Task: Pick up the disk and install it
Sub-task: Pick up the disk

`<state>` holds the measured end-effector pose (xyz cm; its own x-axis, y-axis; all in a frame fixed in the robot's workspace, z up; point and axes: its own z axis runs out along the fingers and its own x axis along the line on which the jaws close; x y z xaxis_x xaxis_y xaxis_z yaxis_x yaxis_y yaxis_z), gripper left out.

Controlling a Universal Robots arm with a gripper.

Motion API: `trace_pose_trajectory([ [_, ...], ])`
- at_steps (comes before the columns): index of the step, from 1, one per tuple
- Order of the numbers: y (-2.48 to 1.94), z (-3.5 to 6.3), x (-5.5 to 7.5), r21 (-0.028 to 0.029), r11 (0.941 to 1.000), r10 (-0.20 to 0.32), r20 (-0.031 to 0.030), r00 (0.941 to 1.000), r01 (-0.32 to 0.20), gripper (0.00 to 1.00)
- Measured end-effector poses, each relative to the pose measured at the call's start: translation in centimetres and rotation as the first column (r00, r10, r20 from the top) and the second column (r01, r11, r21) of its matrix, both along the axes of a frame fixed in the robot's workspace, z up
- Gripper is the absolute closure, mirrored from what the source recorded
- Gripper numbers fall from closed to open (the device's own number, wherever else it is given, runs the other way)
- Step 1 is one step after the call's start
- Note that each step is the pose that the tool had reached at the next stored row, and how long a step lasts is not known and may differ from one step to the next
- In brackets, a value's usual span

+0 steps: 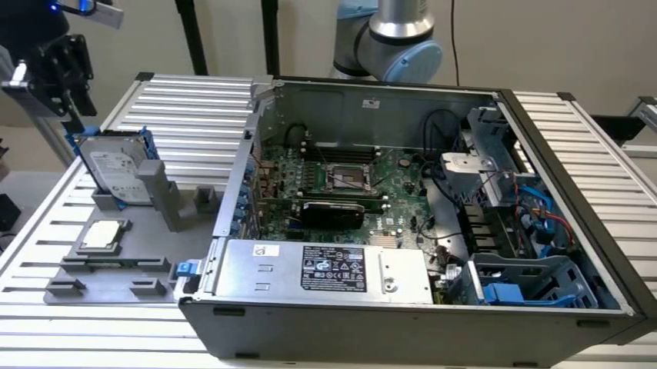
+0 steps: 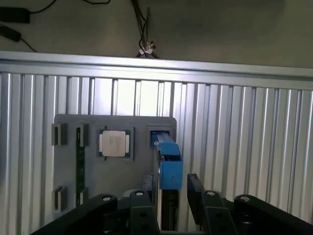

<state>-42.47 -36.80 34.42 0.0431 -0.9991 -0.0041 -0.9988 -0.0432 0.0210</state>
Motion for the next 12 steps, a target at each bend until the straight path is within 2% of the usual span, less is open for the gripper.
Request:
trace_pose_trajectory([
  [12,0.01,-2.01,-0.1,0.0,1.0,0.0,0.0,1.0,0.0,0.0],
])
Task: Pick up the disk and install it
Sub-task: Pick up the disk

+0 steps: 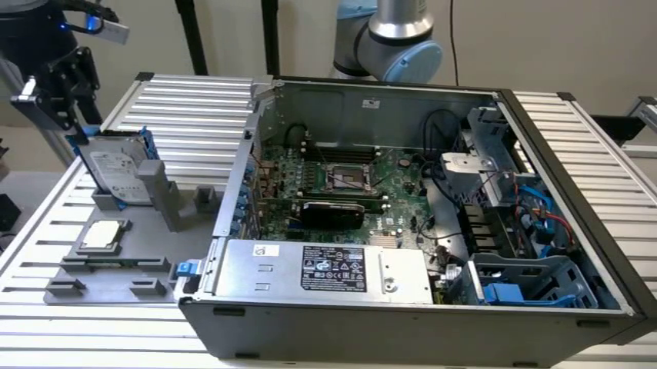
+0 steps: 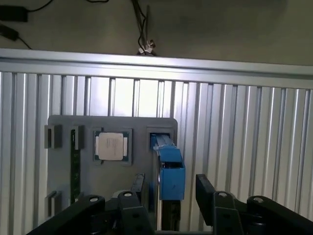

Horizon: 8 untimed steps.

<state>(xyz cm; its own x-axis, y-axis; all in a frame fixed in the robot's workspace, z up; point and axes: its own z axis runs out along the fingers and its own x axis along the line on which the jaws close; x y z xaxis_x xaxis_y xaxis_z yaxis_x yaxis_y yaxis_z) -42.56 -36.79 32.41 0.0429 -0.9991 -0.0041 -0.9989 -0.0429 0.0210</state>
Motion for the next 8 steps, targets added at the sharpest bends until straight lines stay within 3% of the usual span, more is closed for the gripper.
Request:
trace_pose_trajectory([
  [8,0.0,-1.46,-0.1,0.0,1.0,0.0,0.0021,1.0,0.0,0.0],
])
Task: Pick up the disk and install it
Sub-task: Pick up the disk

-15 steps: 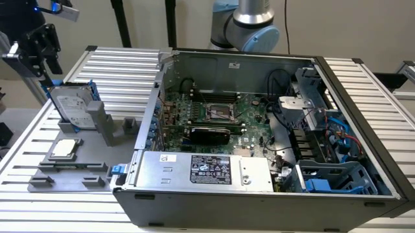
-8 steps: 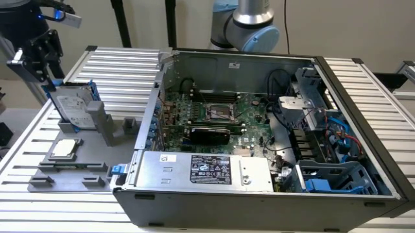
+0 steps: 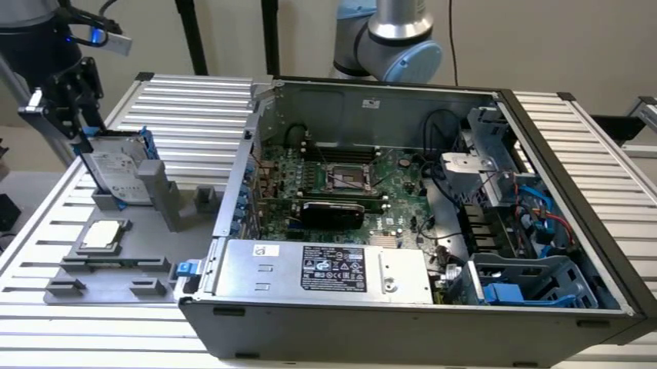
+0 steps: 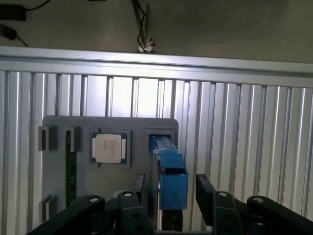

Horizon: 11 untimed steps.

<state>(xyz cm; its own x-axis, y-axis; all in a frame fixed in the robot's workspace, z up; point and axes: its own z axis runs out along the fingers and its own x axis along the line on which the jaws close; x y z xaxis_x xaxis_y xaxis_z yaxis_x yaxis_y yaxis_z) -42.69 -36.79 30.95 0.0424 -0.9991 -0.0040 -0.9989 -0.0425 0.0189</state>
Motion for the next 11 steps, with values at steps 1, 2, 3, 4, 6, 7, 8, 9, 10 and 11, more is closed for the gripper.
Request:
trace_pose_trajectory([
  [1,0.0,-0.17,0.0,0.0,1.0,0.0,0.0007,1.0,0.0,0.0],
  [2,0.0,-0.37,-0.1,0.0,1.0,0.0,0.0018,1.0,0.0,0.0],
  [3,0.0,-0.55,-0.1,0.0,1.0,0.0,0.0031,1.0,0.0,0.0],
  [4,0.0,-0.74,-0.1,0.0,1.0,0.0,0.005,1.0,0.0,0.0],
  [6,0.0,-1.09,-0.1,0.0,1.0,0.0,0.0095,1.0,0.0,0.0],
  [7,0.0,-1.27,-0.1,0.0,1.0,0.0,0.0118,0.9999,0.0,0.0],
  [8,0.0,-1.46,-0.1,0.0,1.0,0.0,0.0142,0.9999,0.0,0.0],
  [9,0.0,-1.64,-0.1,0.0,1.0,0.0,0.0167,0.9999,0.0,0.0],
  [10,-0.01,-1.82,-0.1,0.0,1.0,0.0,0.0188,0.9998,0.0,0.0],
  [11,-0.01,-1.95,-0.1,0.0001,1.0,0.0,0.0196,0.9998,0.0,0.0],
])
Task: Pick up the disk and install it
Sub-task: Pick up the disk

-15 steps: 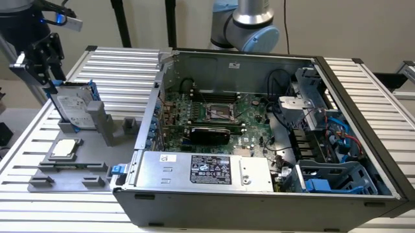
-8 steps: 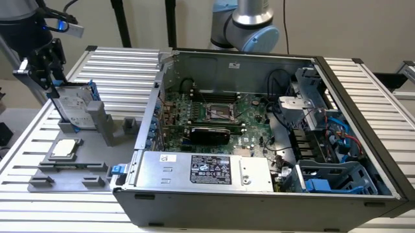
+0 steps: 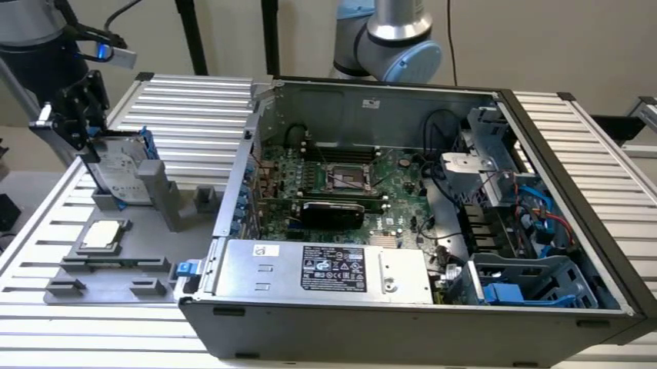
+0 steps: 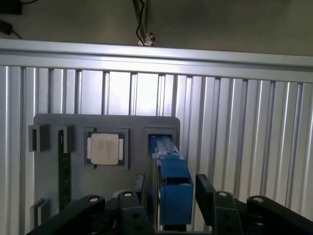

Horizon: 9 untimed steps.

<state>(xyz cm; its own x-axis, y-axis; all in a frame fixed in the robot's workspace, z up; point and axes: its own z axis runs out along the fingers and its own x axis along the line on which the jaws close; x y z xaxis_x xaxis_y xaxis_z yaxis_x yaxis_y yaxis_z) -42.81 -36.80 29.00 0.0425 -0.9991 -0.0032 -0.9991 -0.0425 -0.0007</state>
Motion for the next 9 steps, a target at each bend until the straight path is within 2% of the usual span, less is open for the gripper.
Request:
trace_pose_trajectory([
  [5,-0.02,-0.14,0.0,-0.0001,1.0,0.0,-0.0015,1.0,0.0,0.0],
  [9,-0.04,-0.16,0.0,0.0,1.0,0.0,-0.0104,0.9999,0.0,0.0],
])
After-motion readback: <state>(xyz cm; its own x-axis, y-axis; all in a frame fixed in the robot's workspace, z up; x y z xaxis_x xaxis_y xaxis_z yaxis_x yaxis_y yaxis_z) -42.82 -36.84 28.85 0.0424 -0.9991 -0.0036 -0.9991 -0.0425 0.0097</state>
